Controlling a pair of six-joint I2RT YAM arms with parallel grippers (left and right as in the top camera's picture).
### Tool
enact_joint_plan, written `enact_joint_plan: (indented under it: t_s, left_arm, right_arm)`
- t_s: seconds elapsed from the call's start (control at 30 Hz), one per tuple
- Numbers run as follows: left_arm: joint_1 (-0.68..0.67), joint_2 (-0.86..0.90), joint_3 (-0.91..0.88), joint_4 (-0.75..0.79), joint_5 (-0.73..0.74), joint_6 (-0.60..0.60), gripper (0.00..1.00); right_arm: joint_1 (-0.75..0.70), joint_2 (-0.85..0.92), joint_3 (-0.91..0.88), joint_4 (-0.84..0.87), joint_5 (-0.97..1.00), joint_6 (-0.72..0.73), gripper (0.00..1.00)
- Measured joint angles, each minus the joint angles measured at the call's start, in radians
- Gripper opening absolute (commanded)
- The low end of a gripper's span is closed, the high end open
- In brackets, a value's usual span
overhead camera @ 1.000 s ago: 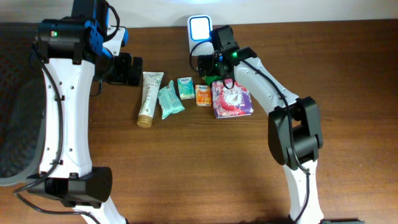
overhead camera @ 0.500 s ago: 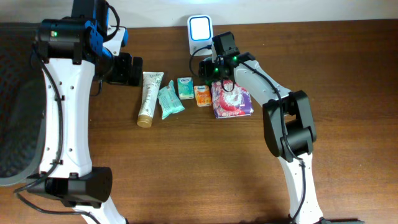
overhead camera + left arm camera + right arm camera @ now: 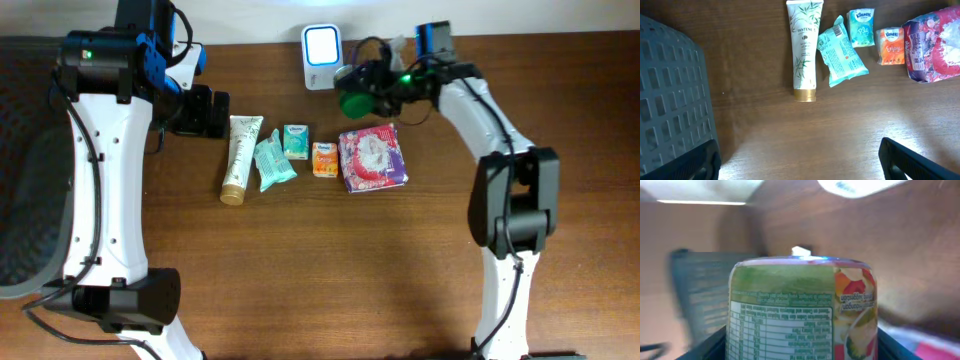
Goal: Scan the item barcode
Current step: 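Hold the jar's barcode side in front of the white scanner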
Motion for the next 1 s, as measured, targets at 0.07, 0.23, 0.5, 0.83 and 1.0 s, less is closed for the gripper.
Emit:
enact_joint_plan:
  t_s: [0.07, 0.23, 0.5, 0.83, 1.0]
  left_arm:
    - [0.0, 0.0, 0.0, 0.0, 0.0, 0.0, 0.99]
    - [0.0, 0.0, 0.0, 0.0, 0.0, 0.0, 0.99]
    - [0.0, 0.0, 0.0, 0.0, 0.0, 0.0, 0.99]
    - [0.0, 0.0, 0.0, 0.0, 0.0, 0.0, 0.99]
    - [0.0, 0.0, 0.0, 0.0, 0.0, 0.0, 0.99]
  right_arm:
    - [-0.024, 0.0, -0.001, 0.0, -0.094, 0.043, 0.62]
    - [-0.023, 0.0, -0.001, 0.0, -0.322, 0.116, 0.63]
    - [0.051, 0.0, -0.001, 0.008, -0.464, 0.146, 0.64]
    - [0.077, 0.0, -0.009, 0.379, 0.061, 0.13, 0.7]
    - [0.134, 0.0, -0.009, 0.409, 0.622, -0.03, 0.72]
